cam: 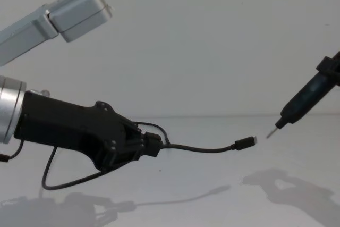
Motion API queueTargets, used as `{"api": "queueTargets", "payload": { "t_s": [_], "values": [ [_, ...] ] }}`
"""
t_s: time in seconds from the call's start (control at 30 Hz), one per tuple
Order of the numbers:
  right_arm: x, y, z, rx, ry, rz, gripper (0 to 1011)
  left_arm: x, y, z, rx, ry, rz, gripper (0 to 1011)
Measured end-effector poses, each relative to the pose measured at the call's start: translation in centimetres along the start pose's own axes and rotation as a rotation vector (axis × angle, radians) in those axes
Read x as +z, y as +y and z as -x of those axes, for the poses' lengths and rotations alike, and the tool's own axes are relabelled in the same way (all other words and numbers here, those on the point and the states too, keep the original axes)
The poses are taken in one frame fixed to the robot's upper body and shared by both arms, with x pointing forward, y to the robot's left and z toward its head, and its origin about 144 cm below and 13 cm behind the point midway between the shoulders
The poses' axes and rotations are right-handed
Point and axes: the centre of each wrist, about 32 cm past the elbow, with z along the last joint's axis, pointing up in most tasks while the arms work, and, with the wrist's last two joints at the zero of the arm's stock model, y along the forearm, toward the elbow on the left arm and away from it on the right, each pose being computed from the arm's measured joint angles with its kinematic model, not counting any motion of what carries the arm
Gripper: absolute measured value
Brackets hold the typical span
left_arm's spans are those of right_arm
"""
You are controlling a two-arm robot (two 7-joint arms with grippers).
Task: Pick up the data cable with the one hand.
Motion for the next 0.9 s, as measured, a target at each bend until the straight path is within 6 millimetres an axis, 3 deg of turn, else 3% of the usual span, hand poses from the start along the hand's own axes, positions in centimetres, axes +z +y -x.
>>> {"api": "queueTargets", "payload": {
  "t_s": [0.9],
  "values": [
    [0.03, 0.37, -0.45, 0.093, 0.012, 0.030, 263, -0.01, 0.02, 0.00, 0.000, 0.000, -0.001, 44]
  ]
}}
